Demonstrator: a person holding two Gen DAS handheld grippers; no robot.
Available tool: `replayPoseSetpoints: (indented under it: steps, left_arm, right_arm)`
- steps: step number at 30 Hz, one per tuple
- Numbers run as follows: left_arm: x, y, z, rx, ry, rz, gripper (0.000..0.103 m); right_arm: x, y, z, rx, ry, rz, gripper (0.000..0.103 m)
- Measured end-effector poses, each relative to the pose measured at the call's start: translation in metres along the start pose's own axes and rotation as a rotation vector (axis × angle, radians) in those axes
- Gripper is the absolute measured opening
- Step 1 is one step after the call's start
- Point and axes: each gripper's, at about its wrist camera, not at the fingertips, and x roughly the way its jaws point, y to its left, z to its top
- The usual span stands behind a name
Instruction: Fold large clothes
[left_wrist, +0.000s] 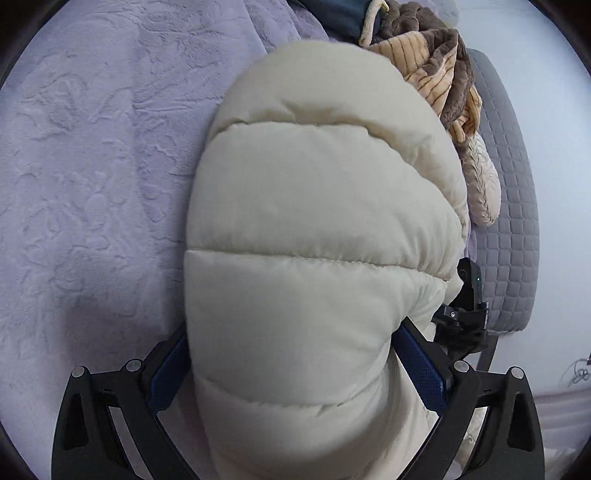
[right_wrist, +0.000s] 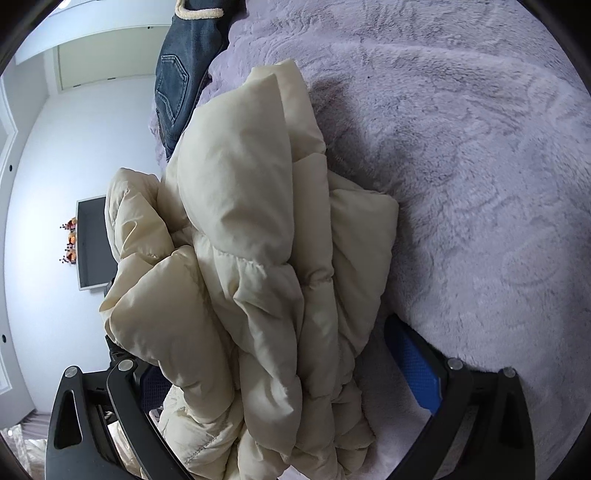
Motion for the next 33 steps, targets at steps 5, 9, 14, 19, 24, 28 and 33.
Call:
replayPoseSetpoints:
  steps: [5,9,14,19,24,28,33]
  left_arm:
    - [0.004,-0.016,-0.002,0.038,0.006,0.088,0.102]
    - [0.004,-0.030,-0.005,0.073,-0.025,0.164,0.099]
    - [-0.002,-0.060,-0.016,0.153,-0.065,0.281,0.095]
    - [-0.012,-0.084,-0.024,0.189,-0.098,0.338,0.095]
    - [-0.028,-0.104,-0.035,0.210,-0.121,0.355,0.095]
    - [-0.043,-0.116,-0.048,0.222,-0.153,0.388,0.095]
    - [-0.071,-0.107,-0.060,0.213,-0.195,0.413,0.095]
  right_arm:
    - [0.004,0.005,-0.008,0.049,-0.026,0.039,0.090]
    - [0.000,0.006,-0.017,0.096,-0.063,0.072,0.063]
    - [-0.006,0.011,-0.034,0.114,-0.099,0.067,0.051]
    - [-0.014,0.014,-0.049,0.143,-0.122,0.101,0.051]
    - [-0.025,0.022,-0.064,0.144,-0.138,0.120,0.051]
    - [-0.029,0.033,-0.072,0.112,-0.139,0.119,0.051]
    - [-0.023,0.055,-0.073,0.066,-0.116,0.102,0.051]
